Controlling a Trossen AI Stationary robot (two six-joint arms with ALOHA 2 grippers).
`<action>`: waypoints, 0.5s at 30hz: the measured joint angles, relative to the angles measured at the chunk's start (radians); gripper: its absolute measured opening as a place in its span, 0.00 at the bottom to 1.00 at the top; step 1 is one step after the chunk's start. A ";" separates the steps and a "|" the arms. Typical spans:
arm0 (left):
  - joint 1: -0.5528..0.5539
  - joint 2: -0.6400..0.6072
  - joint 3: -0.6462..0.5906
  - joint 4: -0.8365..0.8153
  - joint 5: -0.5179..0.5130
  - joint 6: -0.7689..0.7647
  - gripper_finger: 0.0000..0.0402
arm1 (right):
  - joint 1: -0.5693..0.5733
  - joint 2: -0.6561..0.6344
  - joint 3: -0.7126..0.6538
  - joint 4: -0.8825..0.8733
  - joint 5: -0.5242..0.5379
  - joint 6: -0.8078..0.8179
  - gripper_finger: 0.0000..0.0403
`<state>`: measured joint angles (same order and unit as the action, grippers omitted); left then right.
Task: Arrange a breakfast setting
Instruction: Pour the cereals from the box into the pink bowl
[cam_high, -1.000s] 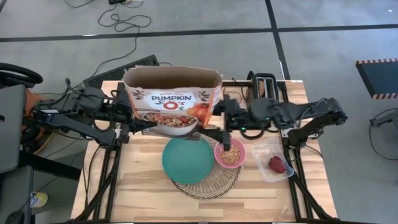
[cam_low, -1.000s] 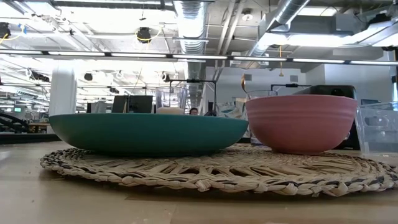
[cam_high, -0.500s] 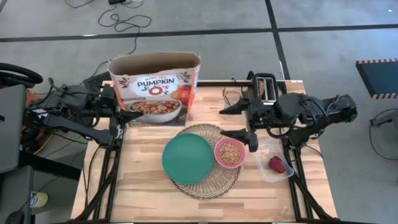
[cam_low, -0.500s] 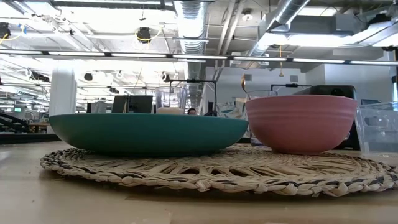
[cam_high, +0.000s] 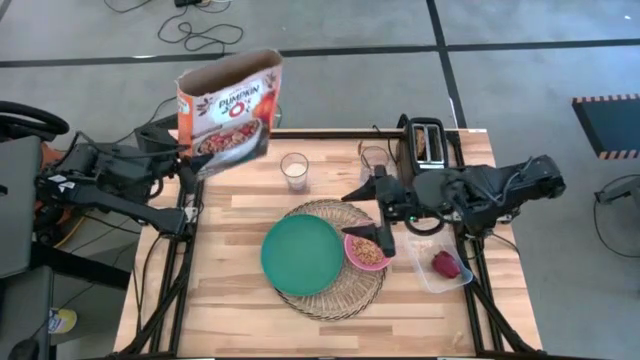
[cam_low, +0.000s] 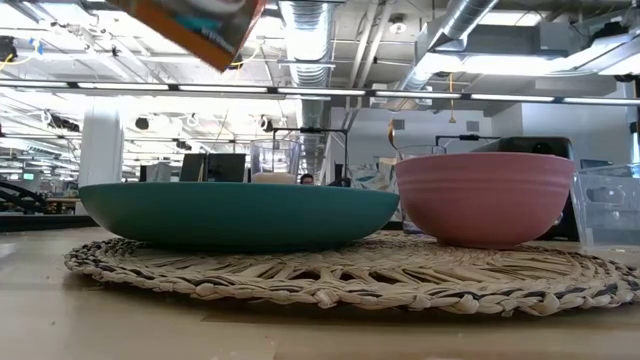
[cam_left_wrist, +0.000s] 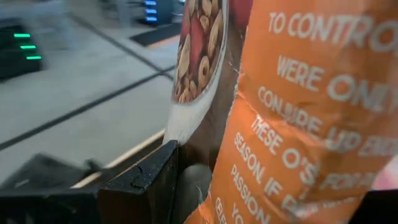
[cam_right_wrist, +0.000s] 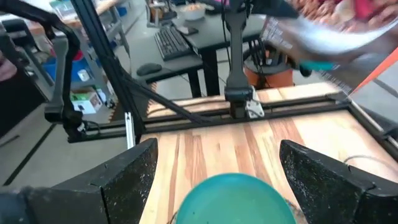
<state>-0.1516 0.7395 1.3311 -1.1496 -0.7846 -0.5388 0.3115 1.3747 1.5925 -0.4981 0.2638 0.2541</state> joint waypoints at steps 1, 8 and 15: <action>0.000 0.000 -0.012 -0.016 -0.036 -0.024 0.48 | 0.000 0.006 0.000 -0.001 0.000 0.006 0.90; 0.000 -0.018 -0.186 -0.020 -0.172 -0.196 0.48 | 0.000 0.022 0.000 -0.020 0.000 0.010 0.90; -0.001 -0.018 -0.394 0.063 -0.259 -0.366 0.48 | 0.000 0.022 0.000 -0.020 0.000 0.010 0.90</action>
<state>-0.1524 0.7214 0.9372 -1.0864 -1.0434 -0.9049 0.3119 1.3972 1.5921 -0.5180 0.2638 0.2642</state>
